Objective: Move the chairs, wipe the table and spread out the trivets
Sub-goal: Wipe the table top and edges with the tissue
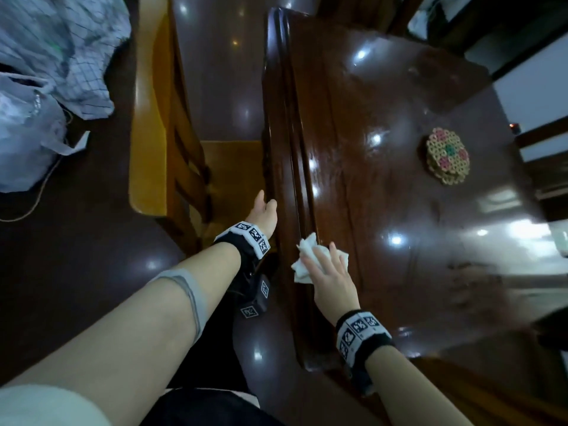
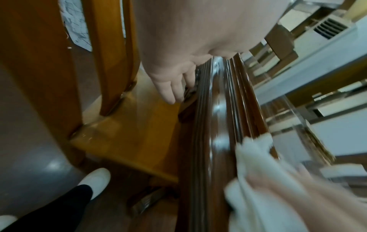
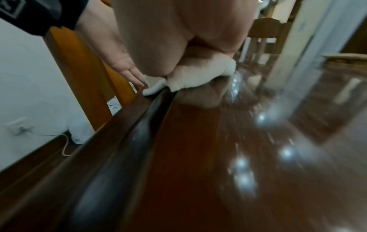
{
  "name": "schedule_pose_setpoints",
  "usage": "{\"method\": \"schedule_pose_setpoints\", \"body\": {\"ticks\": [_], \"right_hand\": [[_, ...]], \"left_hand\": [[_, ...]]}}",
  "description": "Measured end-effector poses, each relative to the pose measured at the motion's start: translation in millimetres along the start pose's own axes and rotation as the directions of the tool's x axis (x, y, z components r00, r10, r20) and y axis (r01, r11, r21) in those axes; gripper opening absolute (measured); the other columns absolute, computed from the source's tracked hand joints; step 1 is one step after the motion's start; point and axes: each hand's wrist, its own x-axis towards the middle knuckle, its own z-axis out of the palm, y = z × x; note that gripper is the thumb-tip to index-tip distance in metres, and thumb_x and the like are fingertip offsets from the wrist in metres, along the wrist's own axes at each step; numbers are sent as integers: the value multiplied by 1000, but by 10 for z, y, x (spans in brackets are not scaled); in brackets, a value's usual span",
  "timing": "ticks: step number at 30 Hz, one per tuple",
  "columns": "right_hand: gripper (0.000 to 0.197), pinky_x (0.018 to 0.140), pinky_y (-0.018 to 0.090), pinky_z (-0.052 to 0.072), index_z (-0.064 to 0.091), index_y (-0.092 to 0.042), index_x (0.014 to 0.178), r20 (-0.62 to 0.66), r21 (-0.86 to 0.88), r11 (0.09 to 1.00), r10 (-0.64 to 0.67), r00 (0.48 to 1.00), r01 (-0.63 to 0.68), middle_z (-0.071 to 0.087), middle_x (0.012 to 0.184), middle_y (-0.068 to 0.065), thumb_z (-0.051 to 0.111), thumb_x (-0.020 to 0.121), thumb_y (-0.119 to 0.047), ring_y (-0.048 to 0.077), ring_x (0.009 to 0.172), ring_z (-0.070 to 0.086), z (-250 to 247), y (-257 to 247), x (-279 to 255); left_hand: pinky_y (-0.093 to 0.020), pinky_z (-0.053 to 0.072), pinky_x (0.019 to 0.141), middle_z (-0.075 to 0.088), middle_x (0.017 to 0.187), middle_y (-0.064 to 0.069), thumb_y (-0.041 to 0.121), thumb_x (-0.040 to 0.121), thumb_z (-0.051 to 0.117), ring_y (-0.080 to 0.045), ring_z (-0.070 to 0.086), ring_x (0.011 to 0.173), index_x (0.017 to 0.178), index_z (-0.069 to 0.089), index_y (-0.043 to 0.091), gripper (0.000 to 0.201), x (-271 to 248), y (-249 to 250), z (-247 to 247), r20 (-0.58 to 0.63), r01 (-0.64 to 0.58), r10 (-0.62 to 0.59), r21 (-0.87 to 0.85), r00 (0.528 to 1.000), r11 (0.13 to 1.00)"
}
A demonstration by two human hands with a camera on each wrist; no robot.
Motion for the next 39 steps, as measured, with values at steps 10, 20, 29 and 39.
{"method": "schedule_pose_setpoints", "body": {"ticks": [10, 20, 29, 39], "right_hand": [[89, 118, 52, 12, 44, -39, 136, 248, 183, 972, 99, 964, -146, 31, 148, -16, 39, 69, 21, 20, 145, 3, 572, -90, -2344], [57, 110, 30, 24, 53, -27, 134, 24, 249, 934, 259, 966, -257, 49, 140, -6, 52, 87, 6, 17, 131, 43, 251, -53, -2458], [30, 69, 22, 54, 51, -37, 121, 37, 812, 538, 340, 940, -227, 63, 109, -5, 57, 94, -27, 9, 90, 65, -475, -156, -1692], [49, 85, 49, 56, 59, -18, 115, 86, 996, 1, 407, 909, -94, 64, 115, 20, 79, 71, -25, 34, 94, 66, -799, -158, -1116]], "left_hand": [[-45, 18, 116, 18, 159, -1, 34, 103, 23, -27, 22, 145, 153, 10, 26, 53, -709, -371, -14, 58, 34, -37, 53, 998, 998], [-41, 20, 115, 22, 158, -2, 37, 103, 28, -25, 24, 144, 152, 18, 19, 54, -1114, -536, 57, 147, -12, -21, 219, 989, 976], [-35, 32, 111, 49, 140, -6, 36, 101, 39, -22, 44, 129, 135, 49, 12, 43, -1388, -312, 37, 351, -211, 6, 550, 936, 808], [-49, 24, 113, 40, 149, -1, 66, 91, 35, -22, 29, 142, 145, 33, 21, 70, -1666, 114, 224, 501, -198, -61, 448, 863, 872]]}}
